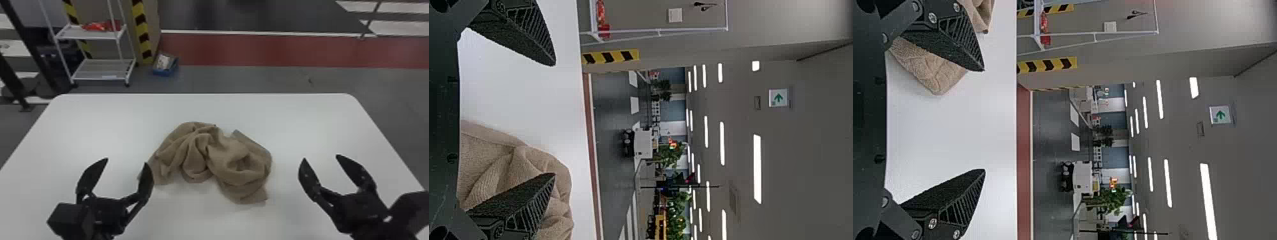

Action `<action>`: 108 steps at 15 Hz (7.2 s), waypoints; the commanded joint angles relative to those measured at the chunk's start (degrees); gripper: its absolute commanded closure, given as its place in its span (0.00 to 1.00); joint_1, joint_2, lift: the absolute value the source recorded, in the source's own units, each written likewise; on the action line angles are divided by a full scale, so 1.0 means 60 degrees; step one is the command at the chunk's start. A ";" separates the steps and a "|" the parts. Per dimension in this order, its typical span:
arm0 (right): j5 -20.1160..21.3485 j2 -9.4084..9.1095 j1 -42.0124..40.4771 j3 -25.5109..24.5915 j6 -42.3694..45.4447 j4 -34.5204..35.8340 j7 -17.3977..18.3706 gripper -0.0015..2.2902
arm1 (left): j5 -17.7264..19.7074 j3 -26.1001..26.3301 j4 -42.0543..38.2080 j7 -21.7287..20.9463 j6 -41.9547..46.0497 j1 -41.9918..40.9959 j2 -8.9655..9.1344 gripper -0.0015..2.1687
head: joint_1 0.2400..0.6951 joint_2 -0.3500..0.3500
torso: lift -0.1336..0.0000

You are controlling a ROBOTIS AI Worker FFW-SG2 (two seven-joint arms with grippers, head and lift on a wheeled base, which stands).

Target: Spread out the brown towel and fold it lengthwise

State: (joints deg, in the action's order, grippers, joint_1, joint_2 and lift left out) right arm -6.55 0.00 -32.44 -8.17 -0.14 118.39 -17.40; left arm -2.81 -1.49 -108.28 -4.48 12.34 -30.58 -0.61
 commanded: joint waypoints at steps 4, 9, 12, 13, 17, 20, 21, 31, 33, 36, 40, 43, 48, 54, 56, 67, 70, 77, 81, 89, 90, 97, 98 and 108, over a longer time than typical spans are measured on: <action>-0.0050 -0.0009 0.0002 -0.0001 0.0000 -0.0015 0.0014 0.08 | 0.0015 0.0000 0.0000 0.0000 0.0001 -0.0015 0.0000 0.05 | 1.00 0.47 | 0.07; -0.0123 -0.0009 0.0061 -0.0016 0.0000 -0.0029 0.0014 0.08 | 0.0000 0.0029 -0.0030 0.0000 0.0001 -0.0044 0.0000 0.05 | 1.00 0.46 | 0.07; -0.0109 -0.0009 0.0075 -0.0031 -0.0030 -0.0029 0.0014 0.08 | -0.0029 0.0073 -0.0059 0.0000 -0.0028 -0.0059 0.0000 0.05 | 1.00 0.46 | 0.07; -0.0109 -0.0009 0.0075 -0.0031 -0.0030 -0.0029 0.0014 0.08 | -0.0044 0.0073 -0.0059 0.0000 -0.0028 -0.0059 0.0000 0.05 | 1.00 0.46 | 0.07; -0.0109 -0.0009 0.0134 -0.0104 -0.0059 -0.0088 0.0014 0.08 | -0.0073 0.0117 -0.0161 -0.0088 -0.0028 -0.0176 0.0000 0.05 | 1.00 0.45 | 0.07; 0.0023 -0.0009 0.0207 -0.0163 -0.0059 -0.0191 0.0014 0.08 | -0.0073 0.0161 -0.0176 -0.0308 -0.0204 -0.0206 -0.0015 0.05 | 1.00 0.43 | 0.07; 0.0038 -0.0009 0.0280 -0.0236 -0.0264 -0.0234 0.0029 0.08 | -0.0073 0.0176 -0.0161 -0.0308 -0.0263 -0.0191 -0.0015 0.05 | 1.00 0.42 | 0.07; 0.0360 -0.0009 0.0412 -0.0309 -0.0645 -0.0762 -0.0059 0.09 | -0.0176 0.0732 0.0425 -0.0293 -0.1347 0.0351 -0.0015 0.07 | 1.00 0.37 | 0.07; 0.0316 -0.0009 0.0383 -0.0309 -0.0586 -0.0747 -0.0074 0.09 | -0.0337 0.0981 0.0644 -0.0293 -0.1727 0.0542 0.0000 0.10 | 1.00 0.36 | 0.07; 0.0301 -0.0009 0.0324 -0.0280 -0.0469 -0.0733 -0.0088 0.09 | -0.0396 0.1128 0.0805 -0.0293 -0.1845 0.0615 -0.0015 0.10 | 1.00 0.32 | 0.07; 0.0287 -0.0009 0.0280 -0.0250 -0.0410 -0.0718 -0.0088 0.09 | -0.0586 0.1113 0.0820 -0.0322 -0.2050 0.0673 -0.0030 0.22 | 1.00 0.30 | 0.07; 0.0272 -0.0009 0.0280 -0.0221 -0.0410 -0.0689 -0.0088 0.09 | -0.0688 0.1113 0.0908 -0.0351 -0.2255 0.0761 -0.0059 0.54 | 1.00 0.31 | 0.07; 0.0272 -0.0009 0.0266 -0.0236 -0.0410 -0.0630 -0.0088 0.09 | -0.0527 0.1069 0.0088 -0.0351 -0.1669 0.0234 -0.0073 0.91 | 1.00 0.31 | 0.07; 0.0243 -0.0009 0.0266 -0.0280 -0.0410 -0.0557 -0.0088 0.09 | -0.0059 0.0674 -0.2300 -0.0220 -0.0438 -0.1084 -0.0191 0.91 | 1.00 0.33 | 0.07; 0.0228 -0.0009 0.0310 -0.0280 -0.0440 -0.0630 -0.0088 0.09 | 0.0366 0.0425 -0.2769 -0.0308 -0.0380 -0.1246 -0.0176 0.91 | 1.00 0.34 | 0.07; 0.1078 -0.0009 -0.0774 0.1009 -0.0528 0.0058 -0.0132 0.11 | 0.1157 -0.0015 -0.2871 -0.0205 -0.0380 -0.1216 -0.0191 0.91 | 1.00 0.52 | 0.07; 0.1561 -0.0009 -0.0598 0.1361 -0.0645 -0.0352 -0.0132 0.13 | 0.1099 0.0000 -0.2871 -0.0190 -0.0409 -0.1231 -0.0205 0.91 | 1.00 0.59 | 0.07; 0.2147 -0.0009 -0.0071 0.1669 -0.1319 -0.0996 -0.0118 0.18 | 0.0952 0.0044 -0.2783 -0.0249 -0.0643 -0.1172 -0.0205 0.91 | 1.00 0.65 | 0.07; 0.2308 -0.0009 0.0354 0.1654 -0.2110 -0.1260 -0.0147 0.34 | 0.0894 0.0029 -0.2754 -0.0264 -0.0790 -0.1158 -0.0220 0.91 | 1.00 0.64 | 0.07; 0.1927 -0.0009 -0.0159 0.1595 -0.2227 0.0044 -0.0469 0.72 | 0.1011 -0.0073 -0.2754 -0.0264 -0.0819 -0.1099 -0.0279 0.91 | 1.00 0.66 | 0.07; 0.1752 -0.0009 -0.0291 0.1493 -0.2227 0.0454 -0.0484 0.72 | 0.1040 -0.0073 -0.2769 -0.0278 -0.0819 -0.1099 -0.0279 0.91 | 1.00 0.66 | 0.07; 0.0243 -0.0009 -0.0950 -0.0426 -0.2989 0.3105 -0.0718 0.72 | 0.1084 -0.0469 -0.3384 -0.0190 -0.1054 -0.1348 -0.0279 0.91 | 1.00 0.59 | 0.07; 0.0008 -0.0009 -0.0935 -0.0792 -0.3252 0.3384 -0.0733 0.72 | 0.1084 -0.0572 -0.3604 -0.0176 -0.1317 -0.1436 -0.0279 0.91 | 1.00 0.57 | 0.07; -0.1237 -0.0009 0.1321 -0.3517 -0.6592 0.3765 -0.1451 0.72 | 0.2358 -0.1392 -0.4688 -0.0937 -0.3368 -0.1597 -0.0161 0.91 | 1.00 0.37 | 0.07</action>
State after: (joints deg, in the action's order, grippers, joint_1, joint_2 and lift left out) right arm -17.47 0.00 -32.31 -29.33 -31.65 144.80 -26.11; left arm 10.59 -9.88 -136.97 -9.96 -7.85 -41.28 -1.68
